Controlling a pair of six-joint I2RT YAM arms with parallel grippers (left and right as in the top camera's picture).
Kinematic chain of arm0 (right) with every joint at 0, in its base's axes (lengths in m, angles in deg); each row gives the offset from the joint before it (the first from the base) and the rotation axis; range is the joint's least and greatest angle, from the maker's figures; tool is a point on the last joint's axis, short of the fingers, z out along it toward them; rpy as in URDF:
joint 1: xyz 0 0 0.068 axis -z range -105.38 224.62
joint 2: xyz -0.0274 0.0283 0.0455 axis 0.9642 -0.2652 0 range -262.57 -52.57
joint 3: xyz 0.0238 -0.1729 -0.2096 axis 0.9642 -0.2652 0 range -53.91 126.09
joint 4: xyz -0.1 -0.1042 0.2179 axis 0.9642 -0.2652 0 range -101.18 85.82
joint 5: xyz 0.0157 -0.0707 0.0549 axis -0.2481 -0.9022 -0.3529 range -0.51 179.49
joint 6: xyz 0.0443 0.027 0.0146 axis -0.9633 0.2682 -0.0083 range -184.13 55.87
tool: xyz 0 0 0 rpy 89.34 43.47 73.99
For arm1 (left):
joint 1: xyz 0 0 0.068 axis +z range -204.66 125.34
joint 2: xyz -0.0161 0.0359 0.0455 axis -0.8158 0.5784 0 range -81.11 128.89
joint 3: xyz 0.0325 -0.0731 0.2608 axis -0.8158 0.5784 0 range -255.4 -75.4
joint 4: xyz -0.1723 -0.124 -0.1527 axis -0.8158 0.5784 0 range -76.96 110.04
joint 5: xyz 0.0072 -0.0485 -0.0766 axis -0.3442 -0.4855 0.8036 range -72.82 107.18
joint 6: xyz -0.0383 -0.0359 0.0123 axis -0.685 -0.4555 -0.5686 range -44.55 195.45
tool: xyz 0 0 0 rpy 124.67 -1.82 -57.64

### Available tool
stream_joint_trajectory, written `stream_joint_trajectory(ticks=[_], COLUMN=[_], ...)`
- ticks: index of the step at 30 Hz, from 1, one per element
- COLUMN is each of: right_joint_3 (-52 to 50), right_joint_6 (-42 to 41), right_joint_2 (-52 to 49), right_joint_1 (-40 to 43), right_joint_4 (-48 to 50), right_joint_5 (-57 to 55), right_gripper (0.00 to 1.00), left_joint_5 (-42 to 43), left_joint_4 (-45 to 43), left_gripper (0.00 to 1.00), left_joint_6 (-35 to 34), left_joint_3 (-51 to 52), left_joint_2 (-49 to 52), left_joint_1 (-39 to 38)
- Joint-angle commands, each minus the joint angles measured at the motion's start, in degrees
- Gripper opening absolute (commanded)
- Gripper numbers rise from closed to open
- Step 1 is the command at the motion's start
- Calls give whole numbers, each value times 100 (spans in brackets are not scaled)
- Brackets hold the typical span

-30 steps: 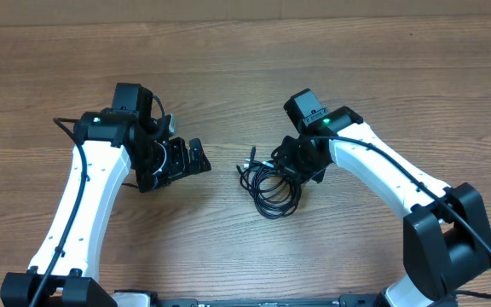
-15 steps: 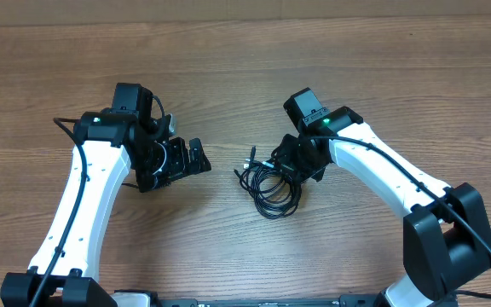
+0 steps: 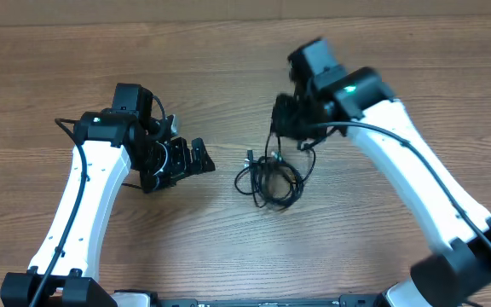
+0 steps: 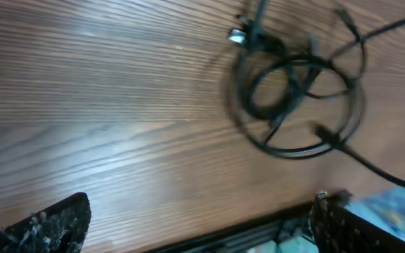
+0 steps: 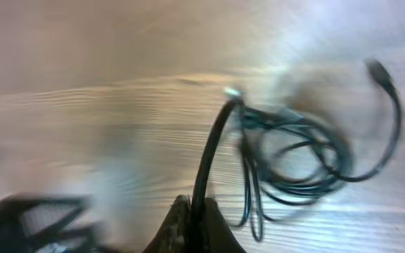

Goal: Untangle cables
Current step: 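Lift the grasped cable with the right gripper up and away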

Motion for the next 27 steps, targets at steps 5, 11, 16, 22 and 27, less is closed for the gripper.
stream_joint_trajectory(ticks=[5,11,16,22,27], right_joint_3=[1178,1941,2938,4249,5110], right_joint_6=[452,450,450,214,-212], right_joint_2=[573,588,588,588,588], right_joint_1=[-37,-7,232,763,1375], right_joint_4=[216,743,778,758,778], right_joint_5=[1019,1528,1523,1526,1502], right_gripper=[4,4,4,4,4], left_joint_5=[933,922,852,308,299], left_joint_4=[-2,-7,-70,-127,-212], left_gripper=[100,100,94,95,97], left_joint_6=[330,315,291,-271,-269], left_joint_3=[-116,-116,-116,-116,-116], left_joint_2=[46,46,46,46,46], left_joint_1=[-258,-588,-787,-826,-826])
